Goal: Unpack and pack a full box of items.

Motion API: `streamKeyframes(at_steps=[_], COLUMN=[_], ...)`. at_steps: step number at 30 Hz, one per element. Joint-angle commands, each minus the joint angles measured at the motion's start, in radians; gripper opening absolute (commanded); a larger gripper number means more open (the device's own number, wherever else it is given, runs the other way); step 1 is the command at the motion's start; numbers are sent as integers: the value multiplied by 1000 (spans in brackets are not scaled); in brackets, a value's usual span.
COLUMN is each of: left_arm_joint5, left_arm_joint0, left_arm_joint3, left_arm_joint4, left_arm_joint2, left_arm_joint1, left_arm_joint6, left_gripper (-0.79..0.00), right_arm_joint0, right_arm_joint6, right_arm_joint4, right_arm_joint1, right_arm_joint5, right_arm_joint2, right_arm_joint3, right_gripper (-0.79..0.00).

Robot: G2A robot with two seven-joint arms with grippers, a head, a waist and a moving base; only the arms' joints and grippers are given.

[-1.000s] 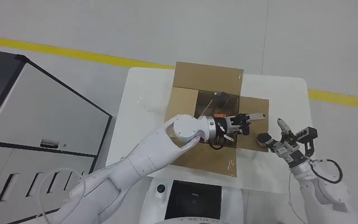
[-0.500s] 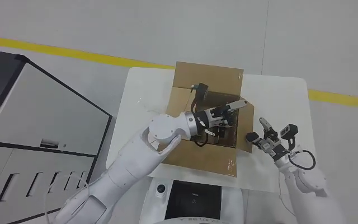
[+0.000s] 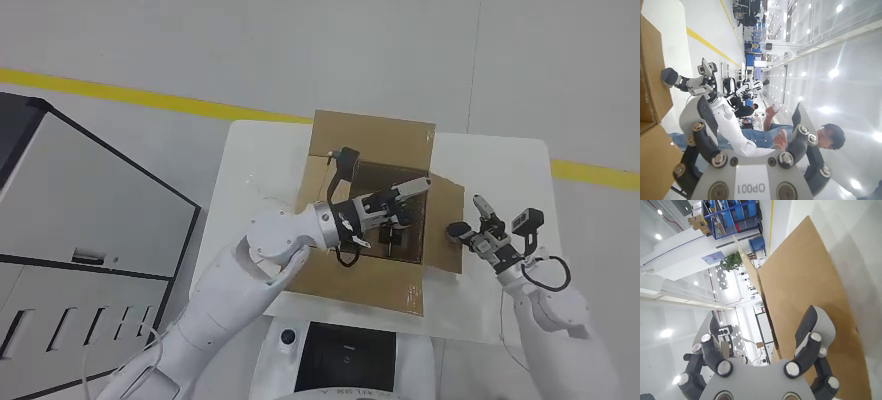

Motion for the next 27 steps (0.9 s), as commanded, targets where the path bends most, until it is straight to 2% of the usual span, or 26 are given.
streamKeyframes(at_steps=[1, 6, 11, 15, 19, 27], left_arm_joint5=[-24, 8, 30, 16, 14, 14], left_arm_joint0=[-9, -52, -56, -32, -27, -25], left_arm_joint3=[-22, -92, -141, -197, -204, -204], left_arm_joint4=[-80, -77, -84, -143, -156, -157], left_arm_joint2=[5, 36, 18, -36, -49, -48], left_arm_joint1=[-6, -15, -16, -12, -11, -11], left_arm_joint6=[-12, -1, 37, 56, 55, 55], left_gripper=[0, 0, 0, 0, 0, 0], right_arm_joint0=[-29, -98, -109, -46, 42, 47], right_arm_joint6=[4, 83, 157, 195, 185, 183], right_arm_joint4=[21, 115, 145, 105, 67, 70], right_arm_joint1=[7, 20, 27, 33, 31, 30], right_arm_joint5=[5, 29, 86, 158, 208, 210], right_arm_joint2=[73, 235, 281, 211, 66, 57], right_arm_joint3=[-46, -182, -351, -438, -422, -419], right_gripper=[0, 0, 0, 0, 0, 0])
